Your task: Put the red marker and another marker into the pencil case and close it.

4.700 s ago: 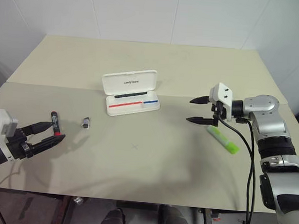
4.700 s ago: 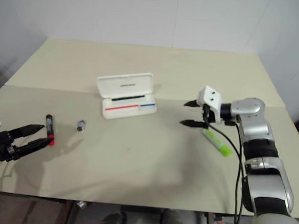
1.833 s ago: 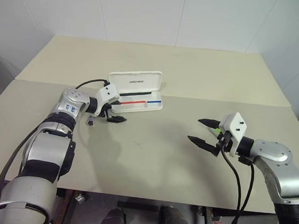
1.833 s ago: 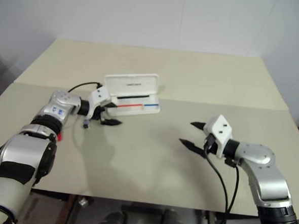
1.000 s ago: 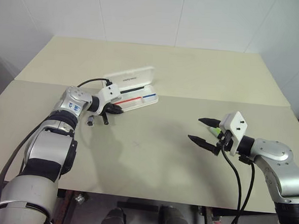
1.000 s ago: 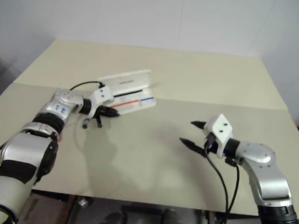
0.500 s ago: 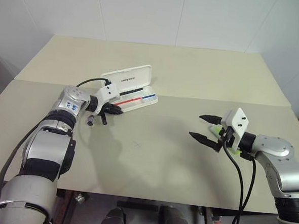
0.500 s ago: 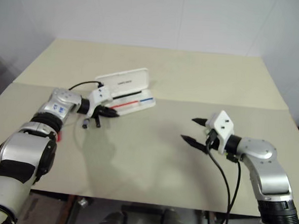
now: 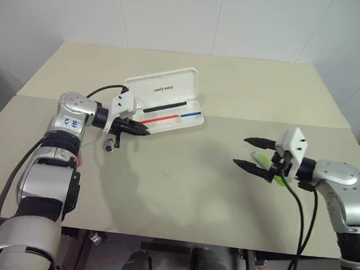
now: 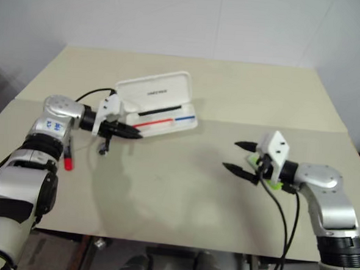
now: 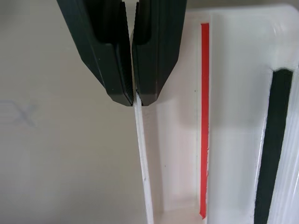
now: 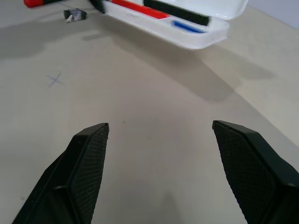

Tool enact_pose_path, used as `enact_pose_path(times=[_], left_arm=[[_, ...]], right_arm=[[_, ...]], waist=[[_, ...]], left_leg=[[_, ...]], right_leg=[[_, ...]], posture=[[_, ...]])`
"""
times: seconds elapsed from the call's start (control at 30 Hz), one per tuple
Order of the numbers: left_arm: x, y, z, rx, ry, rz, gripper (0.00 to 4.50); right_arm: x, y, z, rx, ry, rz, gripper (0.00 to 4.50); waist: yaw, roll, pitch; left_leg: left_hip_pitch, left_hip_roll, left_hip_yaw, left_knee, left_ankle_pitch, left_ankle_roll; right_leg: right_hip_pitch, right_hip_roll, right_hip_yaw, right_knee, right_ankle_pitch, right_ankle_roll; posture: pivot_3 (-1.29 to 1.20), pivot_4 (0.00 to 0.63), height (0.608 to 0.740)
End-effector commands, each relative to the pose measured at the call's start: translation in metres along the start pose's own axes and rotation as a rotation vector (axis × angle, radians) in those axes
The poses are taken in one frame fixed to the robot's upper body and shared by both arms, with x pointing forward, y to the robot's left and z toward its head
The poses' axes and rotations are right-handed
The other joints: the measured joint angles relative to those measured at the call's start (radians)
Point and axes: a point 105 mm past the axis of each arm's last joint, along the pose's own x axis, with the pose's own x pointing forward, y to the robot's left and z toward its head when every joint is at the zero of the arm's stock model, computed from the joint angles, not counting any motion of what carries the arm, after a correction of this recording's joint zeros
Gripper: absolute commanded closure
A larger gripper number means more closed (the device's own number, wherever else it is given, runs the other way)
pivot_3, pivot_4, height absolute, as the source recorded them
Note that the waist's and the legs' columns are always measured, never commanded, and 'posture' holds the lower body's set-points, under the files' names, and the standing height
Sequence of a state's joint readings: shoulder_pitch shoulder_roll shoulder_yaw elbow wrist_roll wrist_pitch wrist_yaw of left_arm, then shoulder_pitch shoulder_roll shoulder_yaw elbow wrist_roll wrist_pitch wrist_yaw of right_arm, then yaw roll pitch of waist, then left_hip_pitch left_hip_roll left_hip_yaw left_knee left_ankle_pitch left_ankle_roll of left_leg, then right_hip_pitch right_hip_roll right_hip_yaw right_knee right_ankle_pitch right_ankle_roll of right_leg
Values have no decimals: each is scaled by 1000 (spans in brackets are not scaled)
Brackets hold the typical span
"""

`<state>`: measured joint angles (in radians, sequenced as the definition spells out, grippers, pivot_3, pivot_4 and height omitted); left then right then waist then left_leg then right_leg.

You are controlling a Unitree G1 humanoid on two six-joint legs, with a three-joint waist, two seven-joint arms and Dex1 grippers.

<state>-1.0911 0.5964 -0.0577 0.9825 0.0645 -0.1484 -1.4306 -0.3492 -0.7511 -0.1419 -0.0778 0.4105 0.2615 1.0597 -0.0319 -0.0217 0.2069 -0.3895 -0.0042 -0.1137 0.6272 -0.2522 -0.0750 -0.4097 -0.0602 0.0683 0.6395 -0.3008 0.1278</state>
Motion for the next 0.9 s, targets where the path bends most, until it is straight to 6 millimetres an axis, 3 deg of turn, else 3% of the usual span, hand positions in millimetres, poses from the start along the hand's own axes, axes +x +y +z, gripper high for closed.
enact_pose_path(times=[0.03, 0.3, 0.9], left_arm=[[-6, -8, 20, 73, -50, -26, 4470], [14, -56, 25, 98, -56, -119, 4470], [47, -111, 1, 71, 45, -131, 4470]], right_arm=[[-8, -4, 17, -56, -42, 28, 0], [-16, -6, 21, -61, -59, 55, 0], [-14, -8, 16, -57, -46, -3, 0]], waist=[[1, 0, 0], [2, 0, 0], [3, 0, 0]], left_leg=[[0, 0, 0, 0, 0, 0], [0, 0, 0, 2, 0, 0], [2, 0, 2, 2, 0, 0]], right_leg=[[0, 0, 0, 0, 0, 0], [0, 0, 1, 2, 0, 0], [1, 0, 4, 2, 0, 0]], posture=[[0, 150, 740], [0, 150, 740], [0, 150, 740]])
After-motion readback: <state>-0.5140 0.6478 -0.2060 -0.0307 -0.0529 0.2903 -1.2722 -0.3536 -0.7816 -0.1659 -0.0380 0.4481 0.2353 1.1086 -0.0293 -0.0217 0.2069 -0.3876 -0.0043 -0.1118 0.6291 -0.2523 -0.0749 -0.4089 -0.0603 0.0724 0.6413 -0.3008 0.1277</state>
